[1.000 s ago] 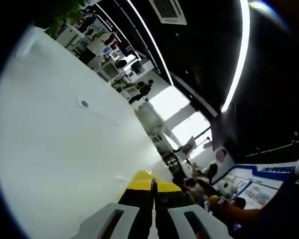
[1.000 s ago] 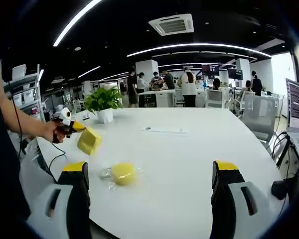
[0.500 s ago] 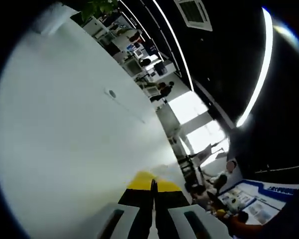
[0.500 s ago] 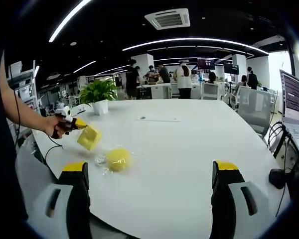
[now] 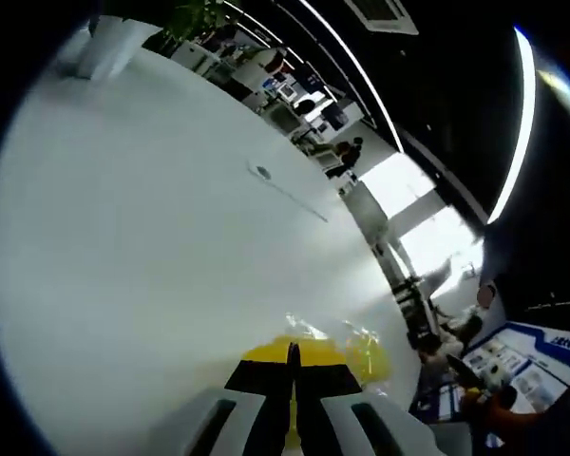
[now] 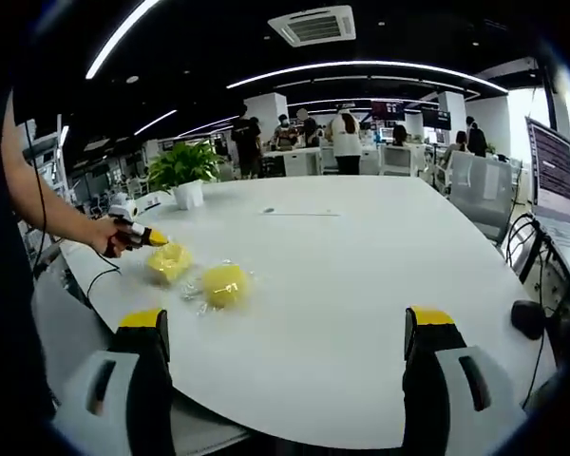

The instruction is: Compare the silicone blocks by pressing each to a similar depth, holding the contact briefly, and releasing to observe deformation and rebound differences across the visible hardness samples.

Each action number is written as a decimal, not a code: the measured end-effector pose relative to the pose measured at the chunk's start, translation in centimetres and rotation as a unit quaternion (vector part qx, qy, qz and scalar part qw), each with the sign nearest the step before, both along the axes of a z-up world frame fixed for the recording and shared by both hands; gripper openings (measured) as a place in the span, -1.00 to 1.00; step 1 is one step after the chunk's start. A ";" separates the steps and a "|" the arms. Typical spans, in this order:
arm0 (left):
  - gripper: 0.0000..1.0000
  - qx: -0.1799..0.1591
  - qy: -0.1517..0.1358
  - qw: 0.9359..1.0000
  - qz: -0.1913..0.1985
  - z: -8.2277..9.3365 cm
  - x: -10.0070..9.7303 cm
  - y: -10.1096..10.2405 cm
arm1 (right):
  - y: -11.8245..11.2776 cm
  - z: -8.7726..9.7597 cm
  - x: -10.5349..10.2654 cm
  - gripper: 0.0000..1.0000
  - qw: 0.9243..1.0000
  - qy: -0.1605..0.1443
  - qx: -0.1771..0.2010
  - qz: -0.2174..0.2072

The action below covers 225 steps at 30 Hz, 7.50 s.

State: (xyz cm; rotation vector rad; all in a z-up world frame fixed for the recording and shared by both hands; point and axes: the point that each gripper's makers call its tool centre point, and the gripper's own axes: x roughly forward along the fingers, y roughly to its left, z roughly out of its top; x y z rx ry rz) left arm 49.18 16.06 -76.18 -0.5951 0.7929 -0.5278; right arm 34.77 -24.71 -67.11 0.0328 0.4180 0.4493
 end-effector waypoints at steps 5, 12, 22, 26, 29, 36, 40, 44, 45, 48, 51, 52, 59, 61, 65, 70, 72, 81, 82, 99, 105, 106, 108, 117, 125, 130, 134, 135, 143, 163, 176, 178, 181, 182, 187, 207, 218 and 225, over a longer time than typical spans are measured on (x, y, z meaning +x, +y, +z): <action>-1.00 0.068 -0.016 0.997 -0.027 -1.3 0.2 0.2 | -0.1 -0.7 0.0 0.93 1.000 0.008 0.005 -0.005; -1.00 0.160 -0.060 0.982 -0.076 -2.1 0.4 0.3 | 0.3 -1.1 0.2 0.93 1.000 0.014 0.011 -0.005; -0.69 0.117 -0.102 0.986 -0.061 -0.6 0.3 0.1 | 0.5 -1.1 0.5 0.93 1.000 0.014 0.015 -0.002; 0.07 0.124 -0.163 0.978 -0.046 1.4 1.0 0.4 | 0.5 -1.0 0.5 0.93 1.000 0.014 0.016 -0.002; 0.78 0.109 -0.198 0.974 -0.020 3.8 1.9 0.6 | 0.4 -1.0 0.6 0.93 1.000 0.013 0.017 -0.002; 1.00 0.086 -0.267 0.960 -0.006 9.5 2.2 1.0 | 0.5 -0.5 1.0 0.93 1.000 0.003 0.016 0.001; 1.00 0.109 -0.295 0.949 -0.021 11.9 1.3 1.0 | 0.6 -0.4 1.2 0.93 1.000 -0.001 0.015 0.003; 1.00 0.144 -0.302 0.940 -0.064 12.4 0.0 -0.1 | 0.5 -0.2 1.4 0.93 1.000 -0.004 0.016 0.002; 1.00 0.153 -0.306 0.936 -0.078 12.3 -0.2 -0.4 | 0.4 -0.1 1.4 0.93 1.000 -0.005 0.017 0.001; 1.00 0.178 -0.313 0.924 -0.130 12.1 -1.5 -2.5 | 0.3 0.0 1.5 0.93 1.000 -0.005 0.019 0.000; 1.00 0.178 -0.320 0.917 -0.155 12.3 -2.2 -4.4 | 0.3 0.1 1.5 0.93 1.000 -0.005 0.018 0.001; 1.00 0.176 -0.322 0.915 -0.166 12.5 -2.5 -5.3 | 0.3 0.1 1.5 0.93 1.000 -0.006 0.018 0.001; 1.00 0.162 -0.319 0.909 -0.212 11.6 -2.9 -9.0 | 0.5 0.4 1.2 0.93 1.000 -0.007 0.019 0.003; 1.00 0.156 -0.306 0.912 -0.223 10.8 -3.0 -9.9 | 0.5 0.4 1.1 0.93 1.000 -0.008 0.018 0.003; 1.00 0.146 -0.282 0.920 -0.231 9.6 -3.3 -11.4 | 0.4 0.5 1.0 0.93 1.000 -0.008 0.020 0.001; 1.00 0.127 -0.231 0.933 -0.246 6.9 -3.9 -13.0 | 0.5 0.6 0.9 0.93 1.000 -0.007 0.022 0.001; 1.00 0.131 -0.225 0.933 -0.247 5.9 -3.8 -13.5 | 0.5 0.6 0.9 0.93 1.000 -0.007 0.022 0.002; 0.75 0.130 -0.133 0.940 -0.286 1.3 -5.9 -16.1 | 0.6 1.0 0.8 0.93 1.000 -0.009 0.026 0.000; 0.69 0.136 -0.130 0.939 -0.289 0.8 -5.8 -16.2 | 0.6 1.1 0.8 0.93 1.000 -0.009 0.025 -0.001; 0.07 0.082 -0.026 0.956 -0.282 -1.7 -6.5 -17.7 | 0.6 0.1 0.5 0.93 1.000 0.005 0.026 -0.009; 0.01 0.075 -0.005 0.956 -0.284 -2.1 -6.5 -18.1 | 0.8 0.1 0.8 0.93 1.000 0.002 0.027 -0.009; -0.02 0.077 0.002 0.955 -0.286 -2.3 -6.6 -18.2 | 0.8 0.1 0.8 0.93 1.000 0.002 0.027 -0.009; -0.07 0.083 0.002 0.953 -0.290 -2.3 -6.7 -18.3 | 0.8 0.1 0.8 0.93 1.000 0.003 0.026 -0.008; -0.40 0.111 0.012 0.947 -0.300 -3.2 -7.2 -18.2 | 0.6 0.0 0.6 0.93 1.000 0.004 0.027 -0.011; -0.48 0.106 0.027 0.952 -0.284 -3.4 -7.0 -18.6 | 0.6 -0.2 0.5 0.93 0.999 0.005 0.029 -0.012; -0.64 0.118 0.025 0.951 -0.285 -3.8 -7.4 -19.1 | 0.6 0.0 0.6 0.93 0.999 0.003 0.032 -0.014; -0.84 0.107 0.045 0.955 -0.272 -4.1 -7.7 -19.2 | 0.6 0.0 0.6 0.93 0.999 0.003 0.030 -0.013; -0.91 0.098 0.051 0.957 -0.267 -4.1 -7.8 -19.3 | 0.6 0.0 0.6 0.93 0.999 0.003 0.030 -0.012; -1.00 0.096 0.073 0.963 -0.243 -3.9 -7.6 -19.3 | 0.5 -0.1 0.3 0.93 0.999 0.005 0.031 -0.013; -1.00 0.150 0.003 0.946 -0.288 -1.3 -6.7 -18.8 | 0.4 -0.3 0.0 0.93 0.999 0.009 0.035 -0.016; -1.00 0.128 -0.047 0.947 -0.292 2.4 -5.6 -17.4 | 1.1 -0.2 0.2 0.93 0.999 0.009 0.040 -0.011; -1.00 0.125 -0.057 0.945 -0.297 2.9 -5.8 -17.5 | 1.2 -0.2 0.2 0.93 0.999 0.010 0.040 -0.010; -1.00 0.140 -0.078 0.935 -0.317 3.4 -6.1 -17.6 | 1.1 -0.2 0.2 0.93 0.999 0.012 0.040 -0.009; -1.00 0.143 -0.085 0.933 -0.320 3.8 -6.2 -17.6 | 1.2 -0.2 0.2 0.93 0.999 0.011 0.040 -0.009; -1.00 0.169 -0.133 0.912 -0.349 5.3 -6.3 -17.7 | 1.5 0.3 0.5 0.93 0.999 0.010 0.043 -0.004; -1.00 0.101 -0.208 0.902 -0.365 14.1 -7.8 -18.3 | 3.5 3.4 2.2 0.93 0.997 -0.009 0.063 0.037; -1.00 0.084 -0.252 0.887 -0.378 18.3 -10.1 -19.1 | 7.6 8.0 4.0 0.93 0.989 -0.018 0.077 0.124; -1.00 0.079 -0.267 0.877 -0.393 19.2 -11.9 -19.1 | 9.5 10.3 5.4 0.93 0.983 -0.025 0.074 0.164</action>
